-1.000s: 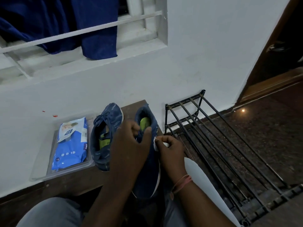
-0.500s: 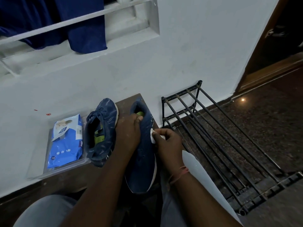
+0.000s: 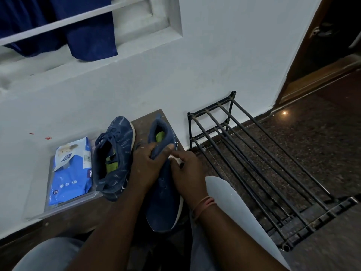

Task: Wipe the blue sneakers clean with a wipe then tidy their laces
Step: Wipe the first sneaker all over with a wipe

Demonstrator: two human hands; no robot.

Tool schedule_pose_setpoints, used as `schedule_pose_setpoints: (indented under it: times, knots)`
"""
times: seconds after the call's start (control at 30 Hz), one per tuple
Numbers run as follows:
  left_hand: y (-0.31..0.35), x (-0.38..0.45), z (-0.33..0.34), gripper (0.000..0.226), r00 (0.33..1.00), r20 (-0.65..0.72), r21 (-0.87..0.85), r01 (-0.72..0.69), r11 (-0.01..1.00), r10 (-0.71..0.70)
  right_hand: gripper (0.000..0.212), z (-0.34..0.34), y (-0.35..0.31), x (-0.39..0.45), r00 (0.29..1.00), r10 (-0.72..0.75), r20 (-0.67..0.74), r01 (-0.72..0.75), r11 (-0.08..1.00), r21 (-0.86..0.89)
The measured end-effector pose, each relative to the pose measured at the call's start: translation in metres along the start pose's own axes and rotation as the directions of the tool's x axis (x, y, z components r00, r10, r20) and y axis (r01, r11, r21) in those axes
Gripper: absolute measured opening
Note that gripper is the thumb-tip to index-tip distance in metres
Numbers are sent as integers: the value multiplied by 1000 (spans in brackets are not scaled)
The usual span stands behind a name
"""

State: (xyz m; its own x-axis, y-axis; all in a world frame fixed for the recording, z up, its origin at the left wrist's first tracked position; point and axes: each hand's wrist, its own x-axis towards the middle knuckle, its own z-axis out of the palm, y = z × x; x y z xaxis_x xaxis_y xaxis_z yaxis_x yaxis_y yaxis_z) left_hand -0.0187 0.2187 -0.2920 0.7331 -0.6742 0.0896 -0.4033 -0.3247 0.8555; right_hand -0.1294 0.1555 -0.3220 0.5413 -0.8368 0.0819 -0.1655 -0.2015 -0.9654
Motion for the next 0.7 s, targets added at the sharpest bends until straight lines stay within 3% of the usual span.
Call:
schedule_pose_setpoints:
  times: [0.17,0.33,0.5,0.57,0.63,0.7]
  knots:
    - [-6,4,-2,41,987,-95,20,131,991,-128,14,1,4,-2,995,-37,95,43,997,-59]
    - [-6,4,7,55,992,-108,68,68,995,-60,11,3,0,1,985,150,-80,-141,984,110]
    - [-14,2,1,60,967,-142,-86,203,975,-214,8,-1,-14,-2,992,-98,80,91,992,82]
    - [-12,2,1,61,975,-123,-50,182,982,-187,9,-1,-8,3,997,0,74,-5,997,72]
    - [-10,2,7,60,981,-143,37,137,990,-131,12,0,-1,5,989,147,-26,-144,986,84]
    - [-8,1,10,57,978,-177,68,129,989,-115,11,2,2,5,989,143,-46,-138,985,101]
